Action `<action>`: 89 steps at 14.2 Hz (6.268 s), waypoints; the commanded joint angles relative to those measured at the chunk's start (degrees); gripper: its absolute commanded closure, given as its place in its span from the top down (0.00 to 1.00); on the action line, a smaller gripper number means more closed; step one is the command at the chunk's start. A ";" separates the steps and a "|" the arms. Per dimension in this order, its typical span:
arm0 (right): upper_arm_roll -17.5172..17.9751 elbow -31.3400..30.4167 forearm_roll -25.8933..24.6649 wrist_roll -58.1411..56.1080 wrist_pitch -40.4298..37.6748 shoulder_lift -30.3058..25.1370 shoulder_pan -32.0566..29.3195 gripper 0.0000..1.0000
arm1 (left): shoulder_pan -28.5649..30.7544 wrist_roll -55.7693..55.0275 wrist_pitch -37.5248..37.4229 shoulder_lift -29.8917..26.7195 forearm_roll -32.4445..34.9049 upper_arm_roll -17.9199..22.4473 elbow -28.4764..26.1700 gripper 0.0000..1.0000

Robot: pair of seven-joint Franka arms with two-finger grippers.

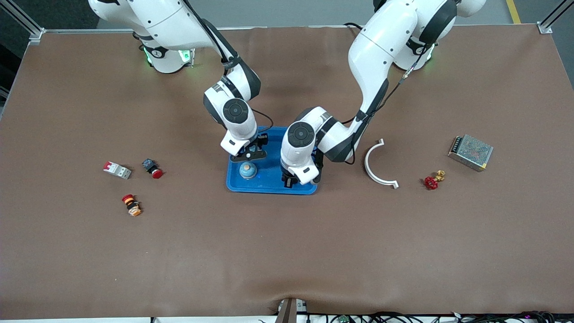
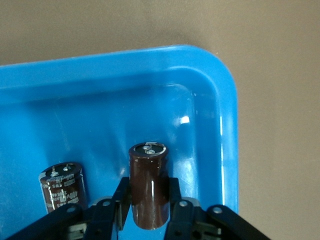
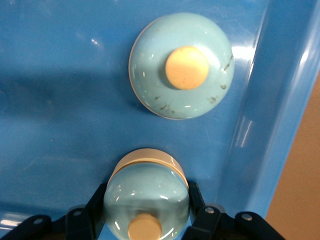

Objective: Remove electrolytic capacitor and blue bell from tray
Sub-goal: 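Grasp the black capacitor with the left gripper while the right gripper grasps the bell, then carry the capacitor toward the white arc while the right gripper carries the bell, then set the capacitor beside the white arc while the right gripper lowers the bell, then release the bell near the red buttons while the left gripper returns to the tray, then grasp the second capacitor with the left gripper while the right gripper grasps the bell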

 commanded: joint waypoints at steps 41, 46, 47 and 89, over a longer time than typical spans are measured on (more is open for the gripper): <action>-1.09 -21.09 -7.19 -88.65 -7.14 -23.21 -53.20 0.33 | 16.19 28.07 17.66 -16.30 -1.52 -1.88 -30.48 0.00; -1.09 -28.47 -7.19 -88.65 3.22 -23.13 -54.25 0.32 | 15.84 22.66 18.37 -15.16 -0.64 -1.71 -30.39 0.00; -1.17 -29.18 -7.19 -88.65 4.64 -23.13 -54.43 0.32 | 15.84 22.66 18.46 -14.98 0.41 -1.79 -30.39 0.00; -0.56 12.21 2.47 -22.33 -41.78 -28.86 -22.46 1.00 | 1.07 -9.95 11.69 -9.53 10.25 -4.25 -19.67 0.00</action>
